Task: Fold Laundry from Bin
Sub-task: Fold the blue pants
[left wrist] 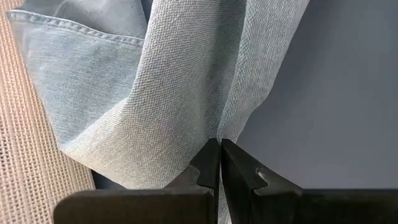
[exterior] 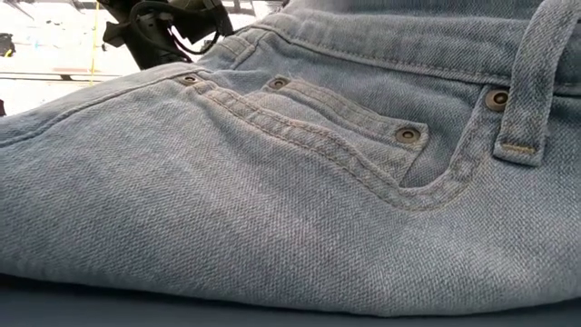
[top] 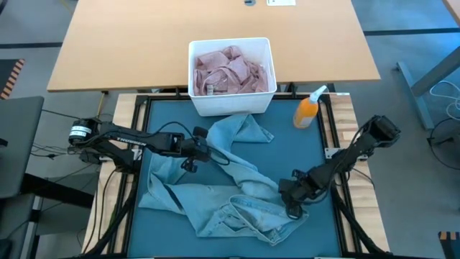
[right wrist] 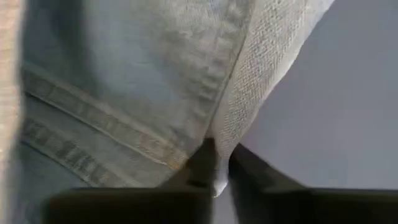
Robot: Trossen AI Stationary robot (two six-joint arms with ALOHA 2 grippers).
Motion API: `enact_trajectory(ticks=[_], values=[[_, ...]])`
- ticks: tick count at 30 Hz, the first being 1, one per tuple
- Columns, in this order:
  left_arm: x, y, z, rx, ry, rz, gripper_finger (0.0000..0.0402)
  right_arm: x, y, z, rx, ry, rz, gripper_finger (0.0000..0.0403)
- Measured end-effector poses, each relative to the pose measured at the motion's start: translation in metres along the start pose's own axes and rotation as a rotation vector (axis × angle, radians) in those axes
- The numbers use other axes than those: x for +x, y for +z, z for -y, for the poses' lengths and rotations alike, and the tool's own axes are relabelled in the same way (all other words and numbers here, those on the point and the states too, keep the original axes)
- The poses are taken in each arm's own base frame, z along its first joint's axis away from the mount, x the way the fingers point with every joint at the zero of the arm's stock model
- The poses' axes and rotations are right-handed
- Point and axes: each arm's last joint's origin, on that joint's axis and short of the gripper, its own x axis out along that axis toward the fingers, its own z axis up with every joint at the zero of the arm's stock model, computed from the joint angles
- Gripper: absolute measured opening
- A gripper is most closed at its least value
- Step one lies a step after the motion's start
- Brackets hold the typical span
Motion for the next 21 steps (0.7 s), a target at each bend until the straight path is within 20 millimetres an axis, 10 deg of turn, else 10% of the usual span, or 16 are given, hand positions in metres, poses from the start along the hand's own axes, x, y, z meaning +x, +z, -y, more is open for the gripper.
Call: enact_trajectory(ticks=[9,21], values=[[-0.047,0.04,-0.039,-0.028,0.173,0.029,0.0,-0.087,0.018,0.006,-0.023,-0.219,-0.088,0.0022],[-0.223,0.063,-0.12,-0.237,0.465,0.382,0.0,-0.26,0.064,0.012,-0.199,-0.569,0.544,0.0022]])
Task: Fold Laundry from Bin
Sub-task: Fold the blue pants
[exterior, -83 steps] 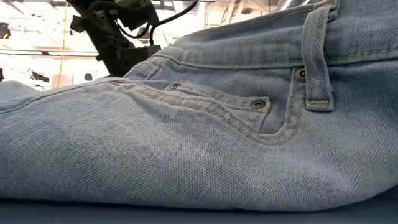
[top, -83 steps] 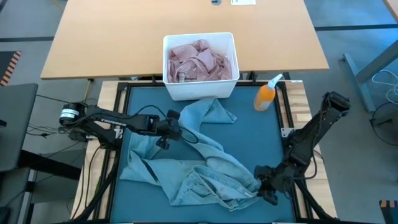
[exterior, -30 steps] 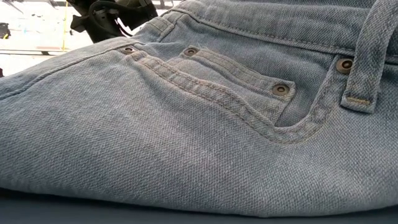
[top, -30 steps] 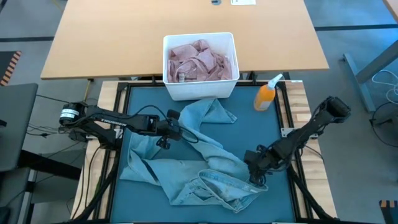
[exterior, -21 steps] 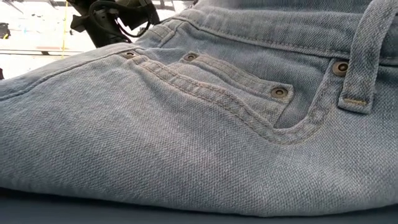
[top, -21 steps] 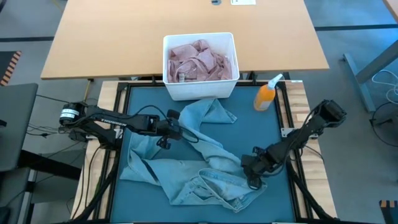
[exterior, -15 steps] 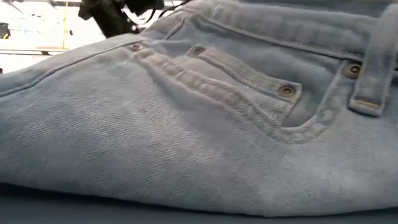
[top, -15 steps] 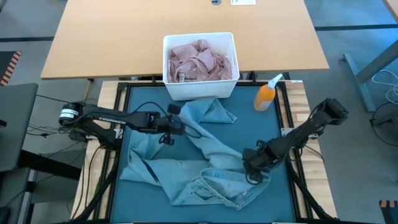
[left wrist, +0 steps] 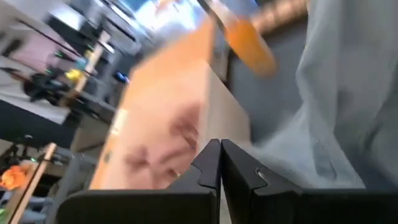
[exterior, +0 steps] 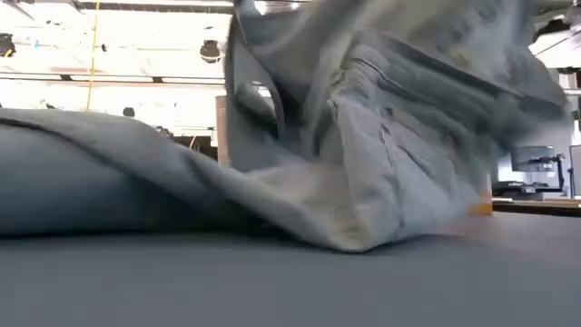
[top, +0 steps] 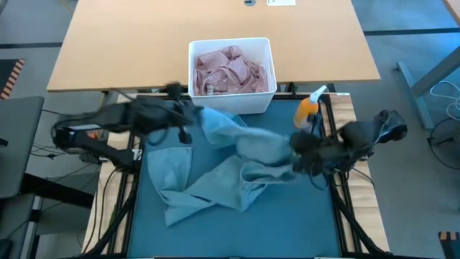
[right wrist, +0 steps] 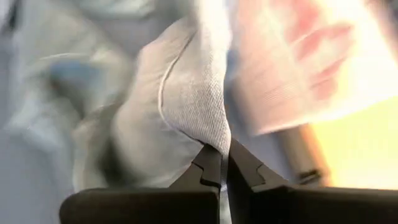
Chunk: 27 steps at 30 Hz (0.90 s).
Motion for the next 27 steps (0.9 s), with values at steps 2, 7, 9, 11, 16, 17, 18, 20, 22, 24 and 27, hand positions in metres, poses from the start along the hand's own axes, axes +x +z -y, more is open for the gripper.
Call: enact_trajectory(ticks=[2,7,9,11,16,17,18,20,22,24,27], values=[[-0.021,0.006,-0.02,-0.051,0.045,0.058,0.0,-0.008,0.011,0.015,-0.043,-0.094,0.086,0.0022],[-0.063,0.014,-0.057,-0.145,0.118,0.177,0.0,-0.028,0.036,0.053,-0.158,-0.319,0.221,0.0022],[-0.072,0.014,-0.064,-0.189,0.126,0.206,0.0,-0.035,0.045,0.065,-0.164,-0.351,0.256,0.0022],[-0.076,0.013,-0.065,-0.223,0.086,0.226,0.0,-0.039,0.049,0.073,-0.149,-0.32,0.282,0.0022],[-0.065,0.004,-0.045,-0.225,-0.167,0.143,0.0,-0.035,0.041,0.066,-0.075,0.008,0.244,0.0022],[-0.059,0.002,-0.038,-0.223,-0.211,0.11,0.0,-0.03,0.037,0.061,-0.057,0.069,0.199,0.0022],[-0.052,-0.002,-0.03,-0.225,-0.248,0.072,0.0,-0.024,0.033,0.055,-0.038,0.12,0.142,0.0022],[-0.036,-0.012,-0.01,-0.23,-0.304,0.0,0.0,-0.009,0.02,0.04,-0.04,0.182,0.001,0.0022],[-0.017,-0.027,0.016,-0.217,-0.334,-0.059,0.0,0.009,0.009,0.023,-0.046,0.173,-0.109,0.0023],[0.005,-0.048,0.045,-0.195,-0.36,-0.112,0.0,0.028,-0.004,0.009,-0.079,0.151,-0.195,0.0024],[0.032,-0.078,0.089,-0.182,-0.429,-0.116,0.0,0.05,-0.019,-0.003,-0.103,0.107,-0.299,0.0025]])
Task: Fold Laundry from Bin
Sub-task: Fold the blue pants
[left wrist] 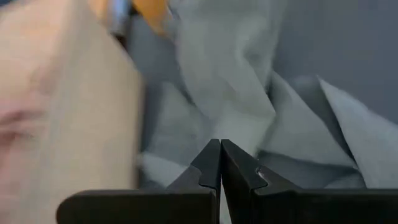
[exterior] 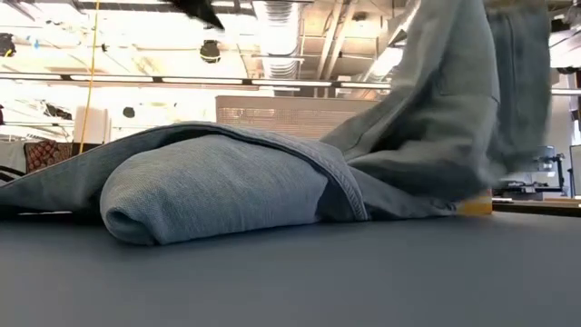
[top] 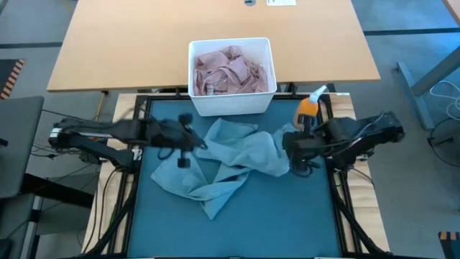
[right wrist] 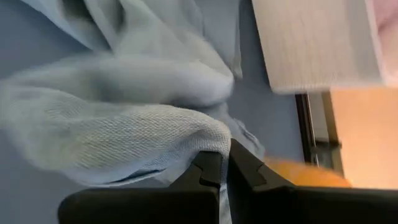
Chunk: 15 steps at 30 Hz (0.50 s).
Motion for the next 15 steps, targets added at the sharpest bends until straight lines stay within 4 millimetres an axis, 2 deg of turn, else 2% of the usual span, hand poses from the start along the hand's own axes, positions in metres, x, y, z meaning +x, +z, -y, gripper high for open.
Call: enact_trajectory(ticks=[3,6,10,15], values=[[0.025,-0.024,0.013,0.01,-0.004,0.037,0.0,0.023,-0.004,-0.003,0.015,-0.034,-0.089,0.0025],[0.036,-0.046,0.02,0.018,0.008,-0.04,0.0,0.038,-0.007,0.0,0.034,-0.055,-0.151,0.0026],[0.041,-0.07,0.026,0.073,-0.017,-0.178,0.0008,0.046,-0.009,0.008,0.065,-0.06,-0.19,0.0026],[0.052,-0.094,0.035,0.067,-0.057,-0.262,0.0066,0.05,-0.005,0.014,0.066,-0.056,-0.178,0.0026]])
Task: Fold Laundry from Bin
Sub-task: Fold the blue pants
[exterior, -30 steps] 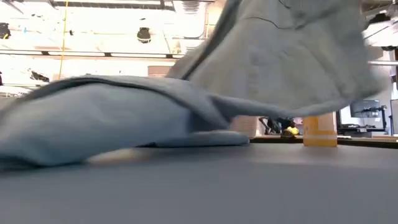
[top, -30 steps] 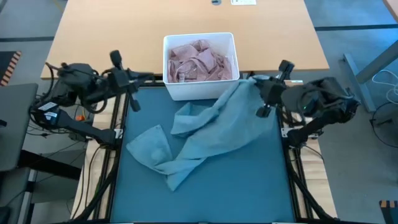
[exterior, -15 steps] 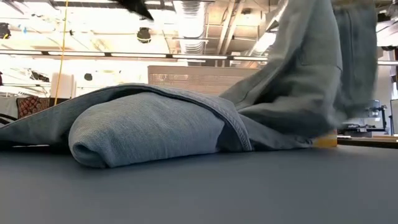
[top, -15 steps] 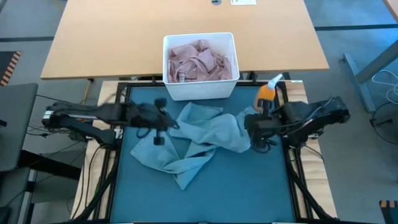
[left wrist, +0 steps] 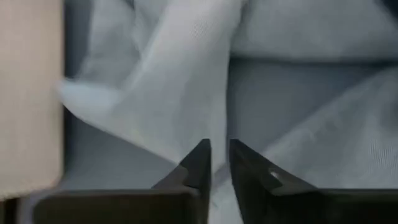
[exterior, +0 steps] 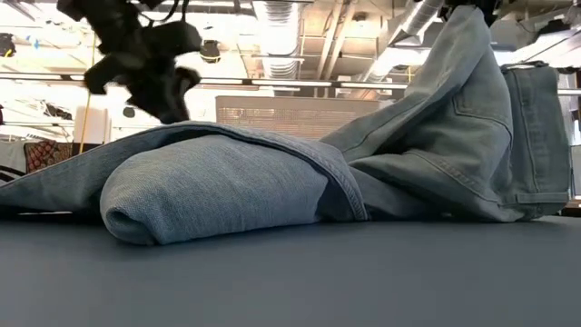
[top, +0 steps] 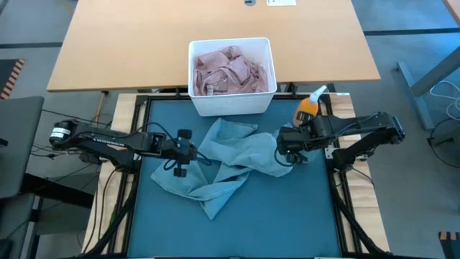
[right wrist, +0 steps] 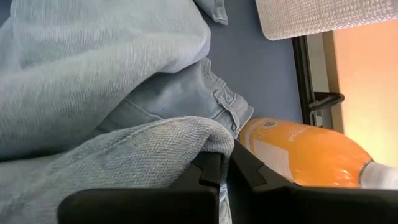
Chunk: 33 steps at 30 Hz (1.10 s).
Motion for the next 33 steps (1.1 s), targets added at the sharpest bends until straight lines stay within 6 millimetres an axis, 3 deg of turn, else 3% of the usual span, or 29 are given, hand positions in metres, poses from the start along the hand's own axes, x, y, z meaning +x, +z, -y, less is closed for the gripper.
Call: enact_trajectory(ticks=[4,9,13,18,22,28,33], values=[[0.016,-0.011,0.006,0.005,0.005,-0.05,0.0133,0.002,0.001,0.003,0.008,0.001,-0.003,0.0026],[0.039,-0.012,0.011,0.013,0.026,-0.077,0.0201,0.002,0.002,0.004,0.005,0.008,-0.007,0.0026],[0.059,-0.011,0.014,0.029,0.108,-0.106,0.0225,0.002,0.002,0.004,0.004,0.01,-0.007,0.0026],[0.081,-0.016,0.017,0.066,0.202,-0.197,0.0226,0.002,0.002,0.004,0.003,0.011,-0.009,0.0026],[0.093,-0.014,0.017,0.078,0.291,-0.255,0.0189,0.002,0.001,0.004,-0.004,0.01,-0.009,0.0027],[0.092,0.001,0.008,0.16,0.46,-0.296,0.0021,0.002,0.0,0.004,-0.01,0.006,-0.021,0.0027],[0.068,0.022,-0.015,0.254,0.633,-0.409,0.0003,-0.01,0.003,0.014,0.017,-0.073,0.029,0.0027]])
